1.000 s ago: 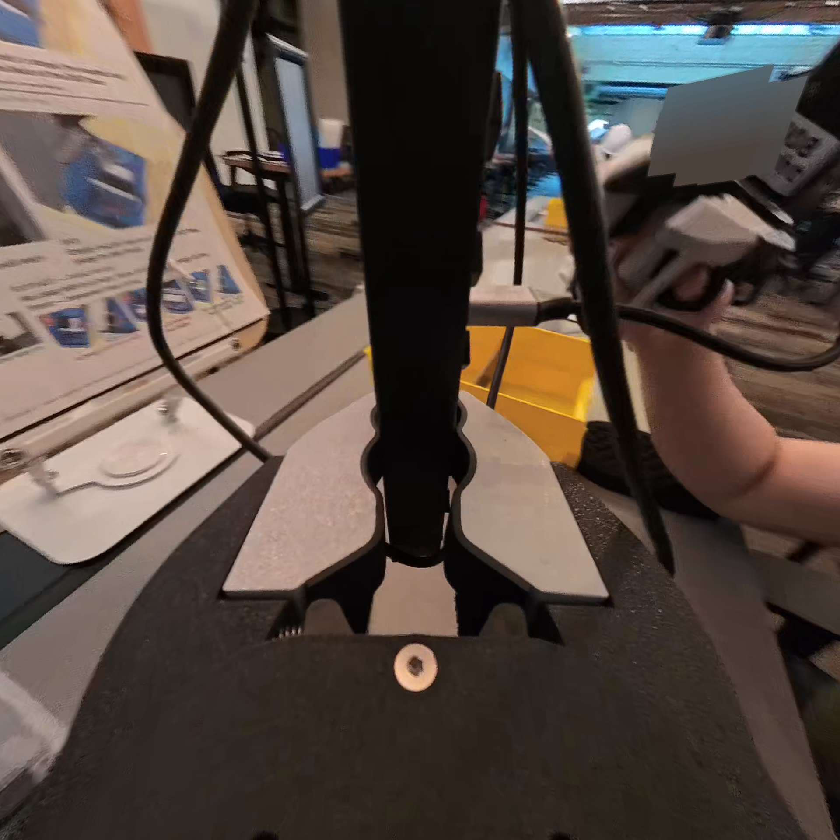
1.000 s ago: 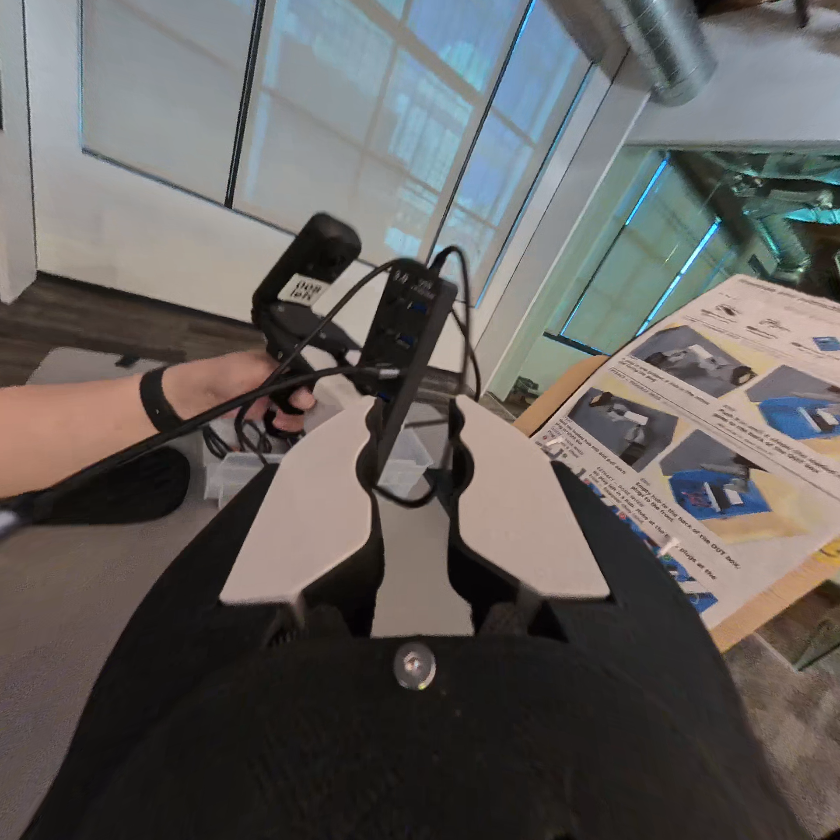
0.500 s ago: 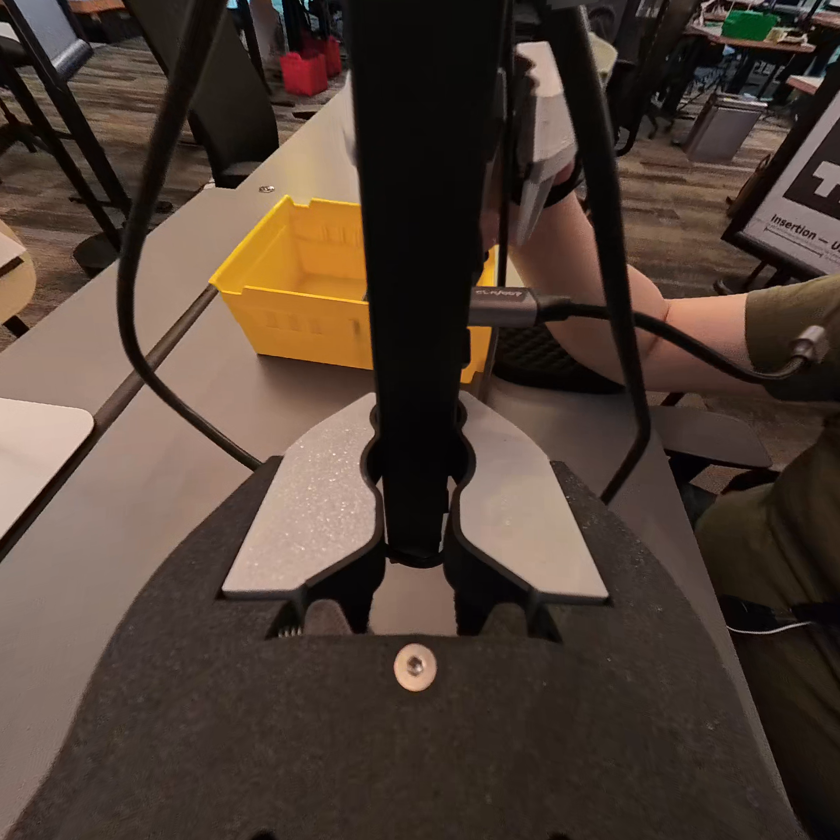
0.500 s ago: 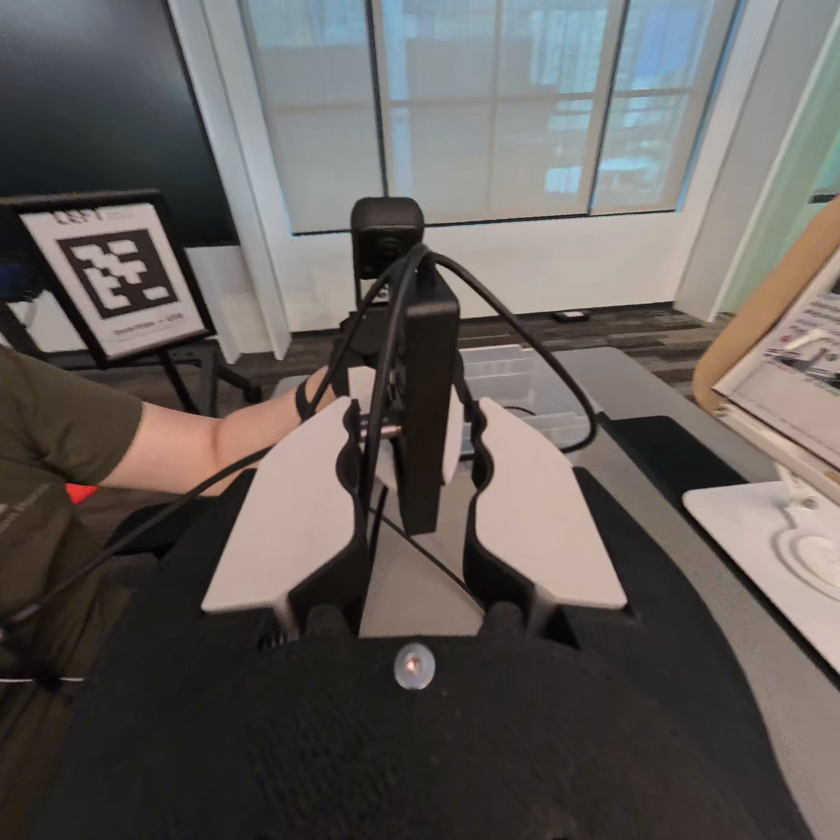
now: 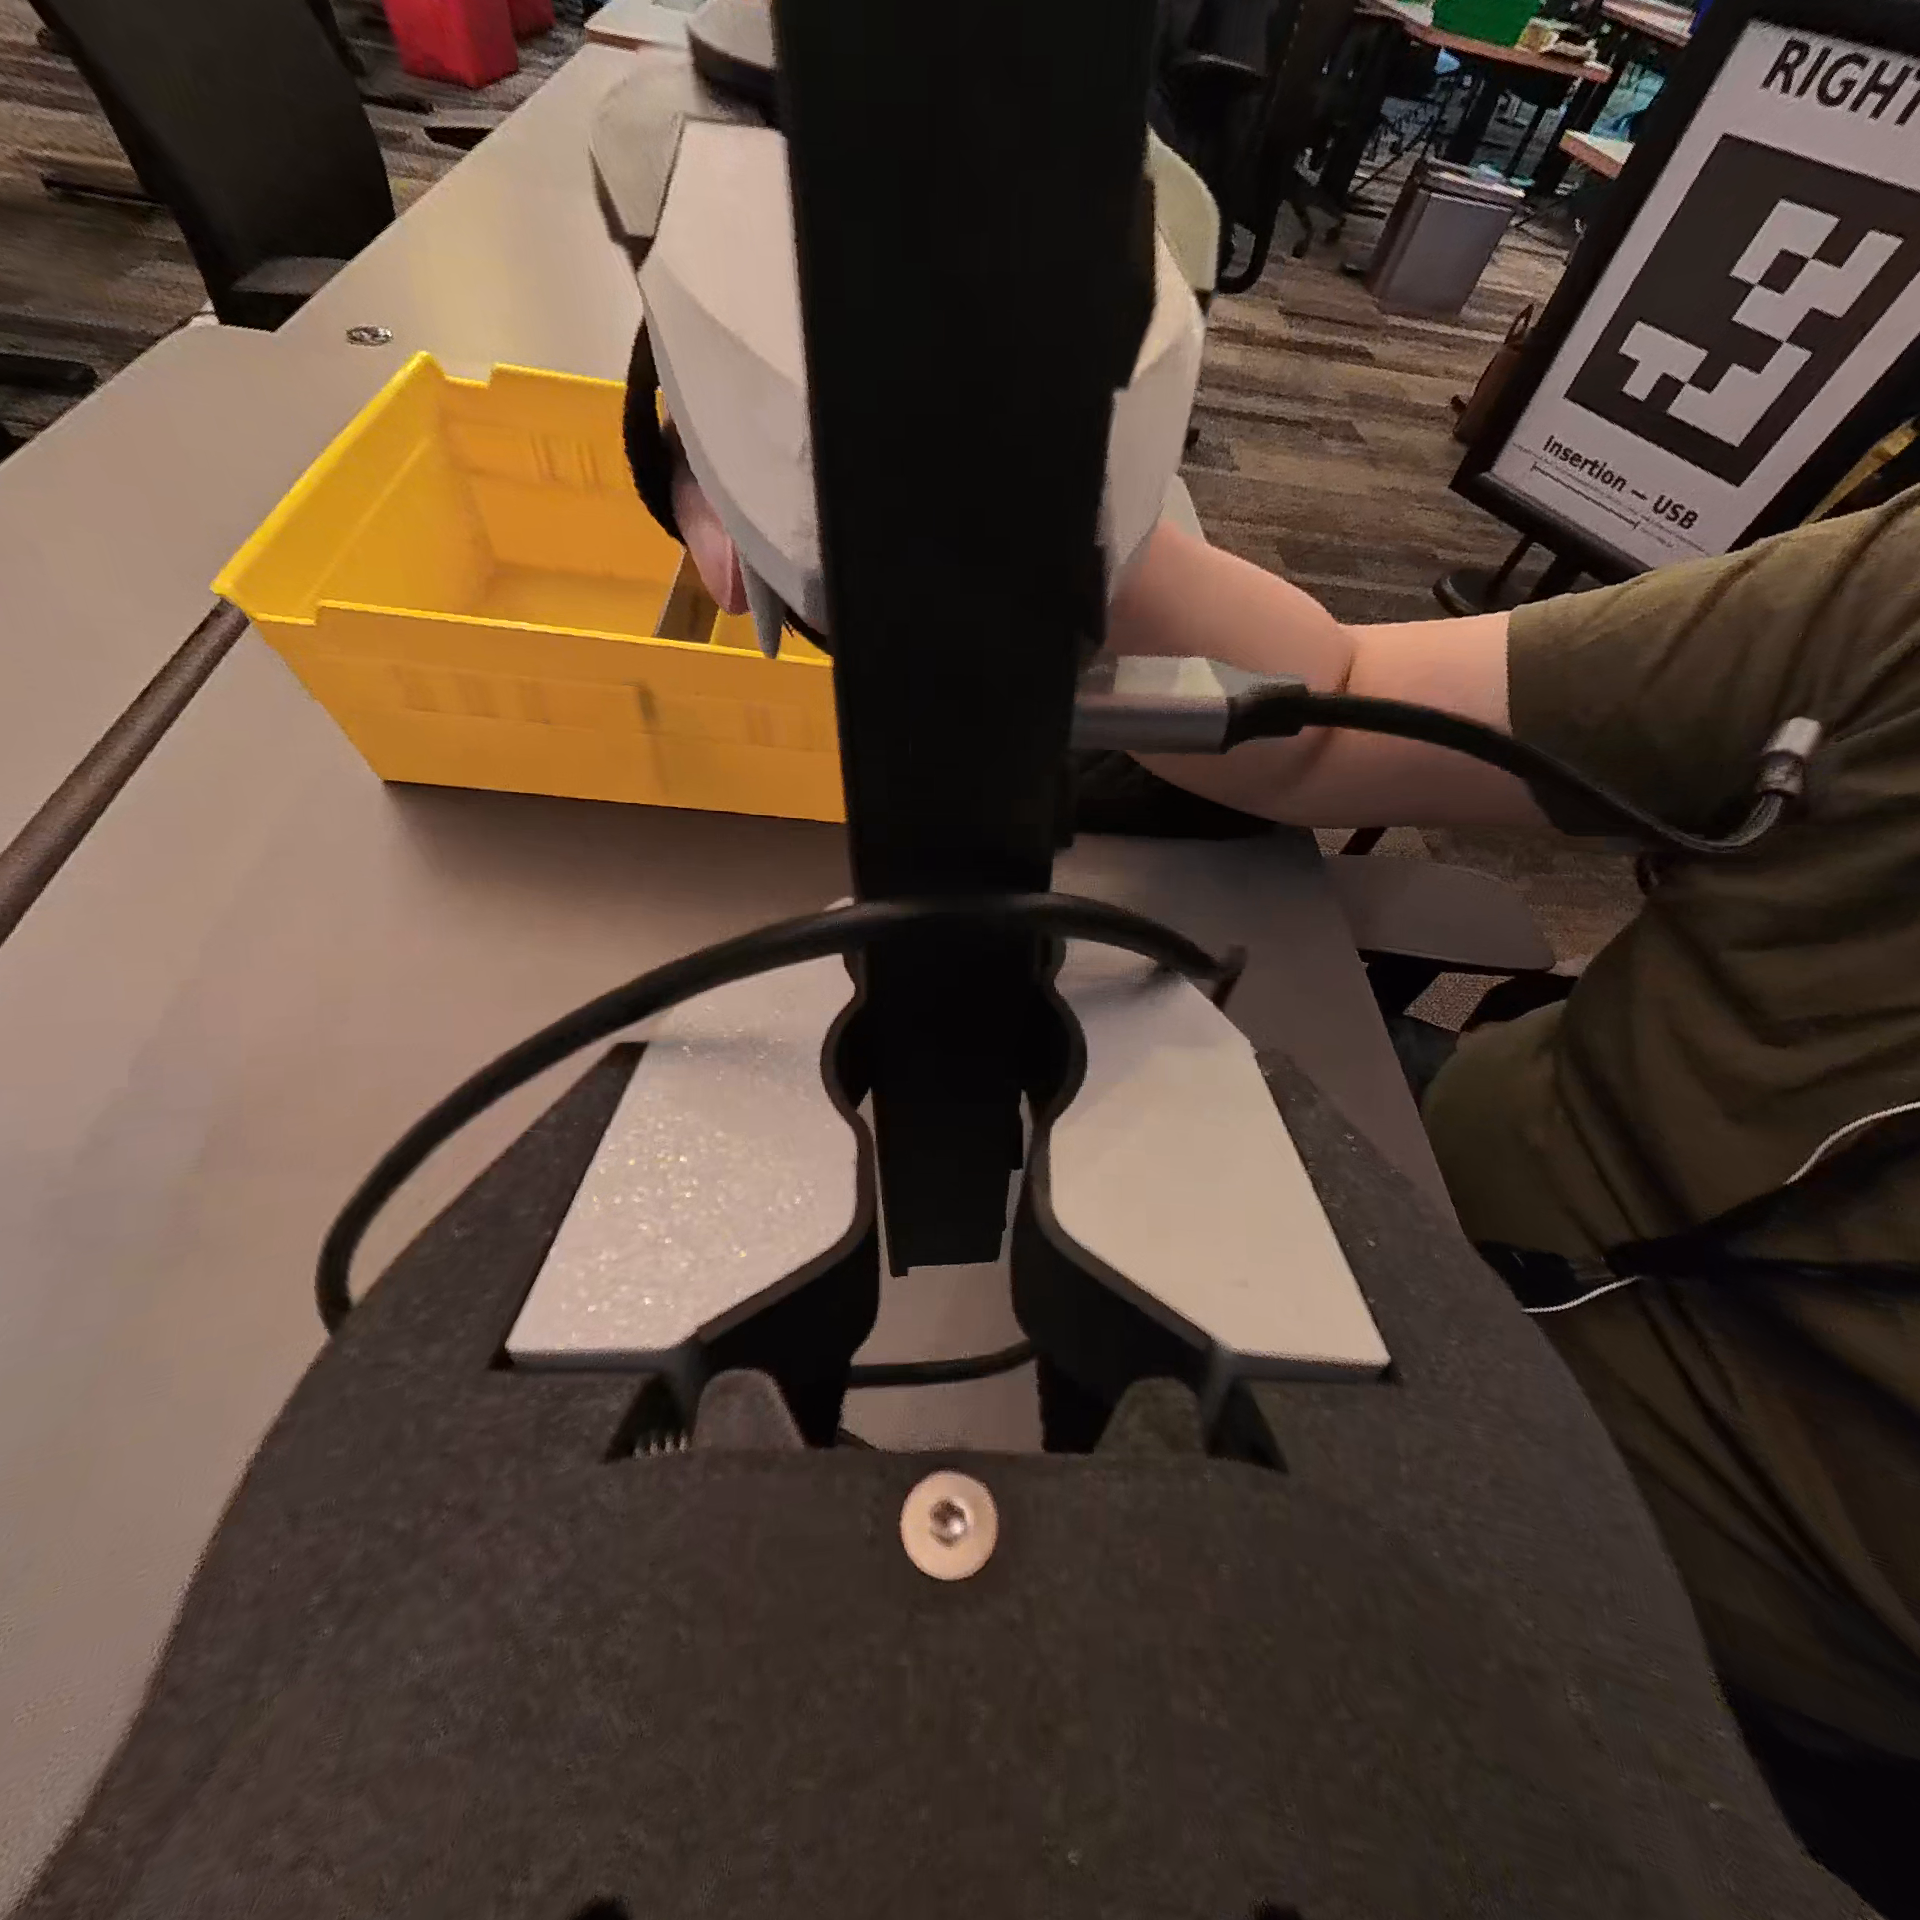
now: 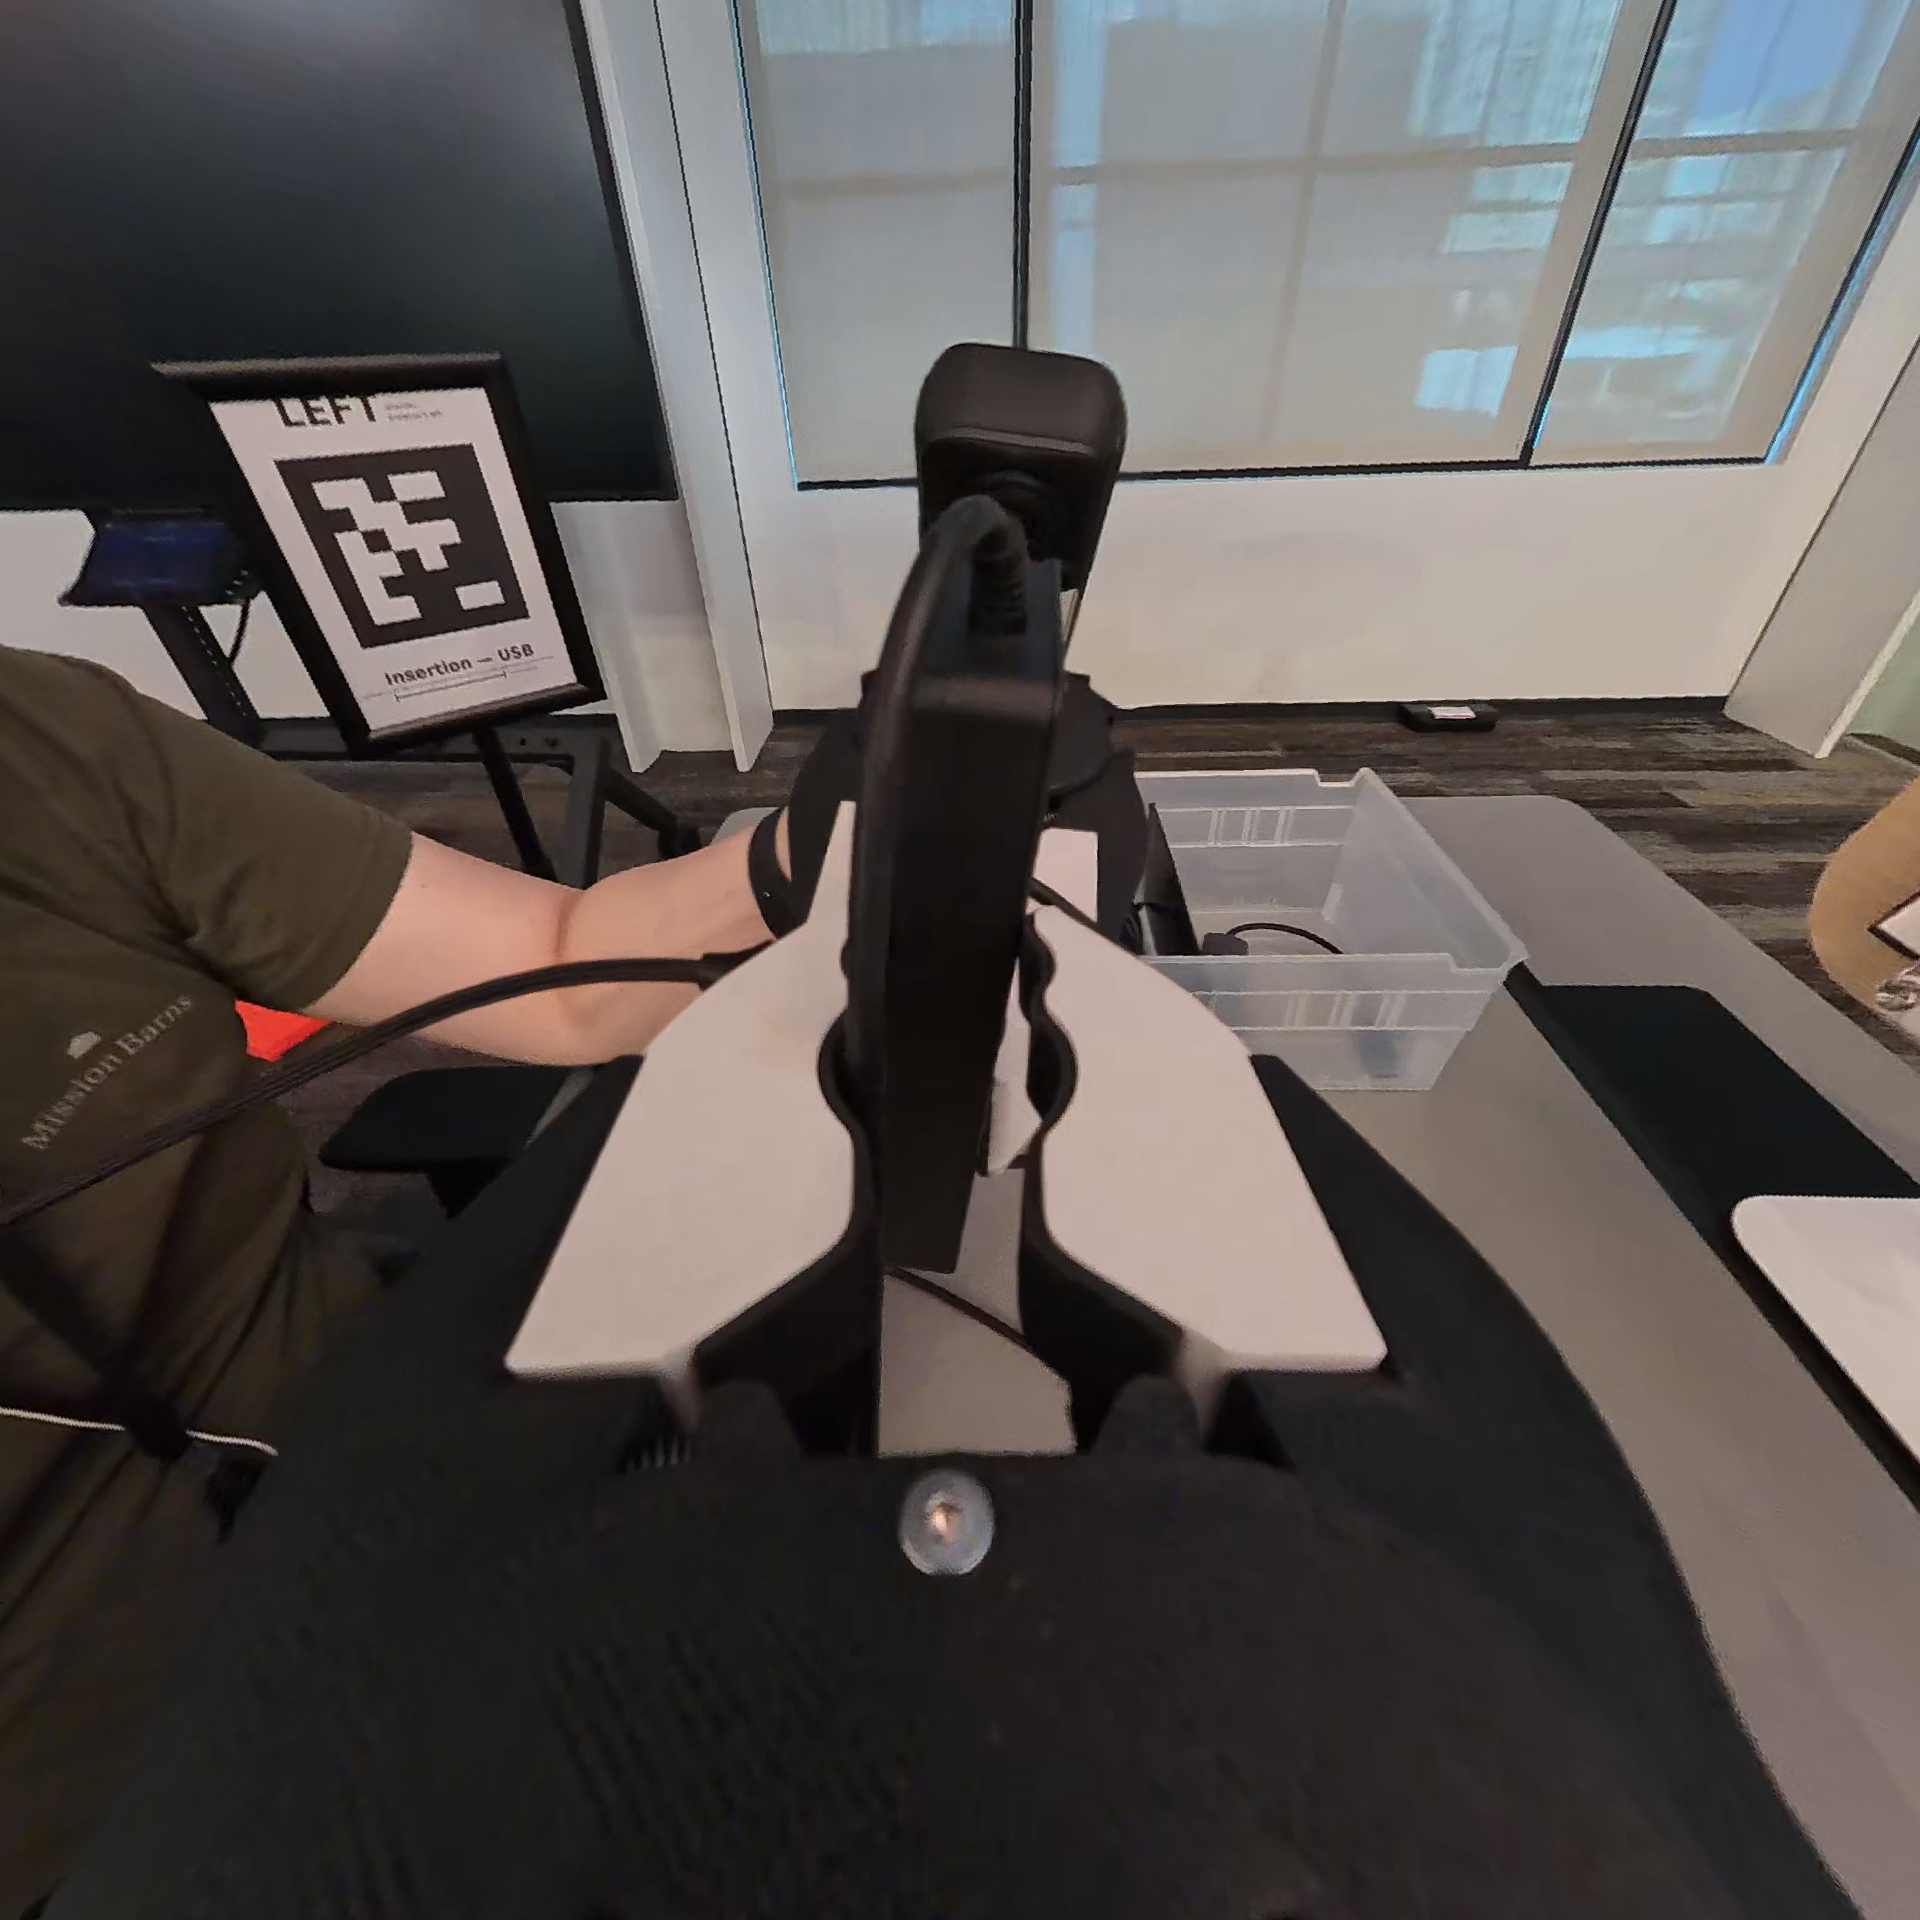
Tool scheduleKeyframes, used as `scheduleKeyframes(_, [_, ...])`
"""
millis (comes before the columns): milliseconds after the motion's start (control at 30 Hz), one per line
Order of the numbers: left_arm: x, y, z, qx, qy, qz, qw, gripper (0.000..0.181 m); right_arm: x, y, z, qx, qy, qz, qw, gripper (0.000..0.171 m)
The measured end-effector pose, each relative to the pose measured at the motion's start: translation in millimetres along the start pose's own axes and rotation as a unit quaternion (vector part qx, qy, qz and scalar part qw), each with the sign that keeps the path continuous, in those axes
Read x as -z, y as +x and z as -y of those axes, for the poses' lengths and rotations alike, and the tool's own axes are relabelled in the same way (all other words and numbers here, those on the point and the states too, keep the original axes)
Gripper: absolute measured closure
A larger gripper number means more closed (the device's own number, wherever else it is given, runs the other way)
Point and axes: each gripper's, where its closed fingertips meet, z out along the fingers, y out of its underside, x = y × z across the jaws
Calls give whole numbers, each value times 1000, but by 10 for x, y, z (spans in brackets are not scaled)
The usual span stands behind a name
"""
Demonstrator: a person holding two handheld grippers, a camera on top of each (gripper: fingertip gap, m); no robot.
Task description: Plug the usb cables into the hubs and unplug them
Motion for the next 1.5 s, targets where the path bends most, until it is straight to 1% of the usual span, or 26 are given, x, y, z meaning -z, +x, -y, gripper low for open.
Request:
scheduleKeyframes(67, [-16,0,-26,5,-7,-2,1000,156,-30,1,-52,0,-15,-2,1000,142])
scheduleKeyframes(100, [-28,-3,-39,7,-11,-3,1000,156,-50,0,-92,-5,-27,0,1000,137])
scheduleKeyframes(133, [-39,-10,-45,9,-12,-2,1000,155,-63,11,-124,-7,-36,-2,999,143])
scheduleKeyframes(233, [-48,-61,-84,10,-22,12,1000,156,-83,47,-164,-17,-51,-7,999,144])
scheduleKeyframes(467, [-16,-102,-17,45,5,10,999,154,-68,134,-111,-63,-22,-12,998,144])
scheduleKeyframes(567, [-19,-123,-69,53,-14,16,998,156,-76,135,-147,-83,-24,0,996,144])
scheduleKeyframes(600, [-12,-155,-71,51,-16,29,998,156,-63,169,-138,-82,-20,-11,996,144])
scheduleKeyframes(700, [54,-278,-85,37,-25,80,996,155,69,207,25,-83,23,-20,996,132])
scheduleKeyframes(767, [114,-326,-64,42,-17,95,994,155,172,223,74,-90,33,-23,995,124])
scheduleKeyframes(867, [196,-365,-19,58,5,100,993,155,228,212,-31,-99,0,-13,995,112])
scheduleKeyframes(967, [269,-445,-13,74,13,123,990,155,162,121,-154,-105,-35,13,994,104])
scheduleKeyframes(1100, [378,-576,8,105,34,158,981,155,2,83,-439,-45,-122,-10,991,87])
scheduleKeyframes(1167, [436,-647,10,115,43,181,976,155,-77,83,-513,-38,-144,-22,989,81])
scheduleKeyframes(1200, [457,-669,19,121,50,186,974,155,-117,115,-509,-36,-142,-34,989,80])
scheduleKeyframes(1333, [493,-704,53,138,71,192,969,155,-221,282,-468,-41,-116,-86,989,79])
scheduleKeyframes(1433, [475,-681,71,136,73,186,970,156,-205,394,-513,-34,-125,-118,984,87])
scheduleKeyframes(1500, [453,-660,76,133,71,180,972,156,-174,439,-530,-29,-129,-129,983,97])
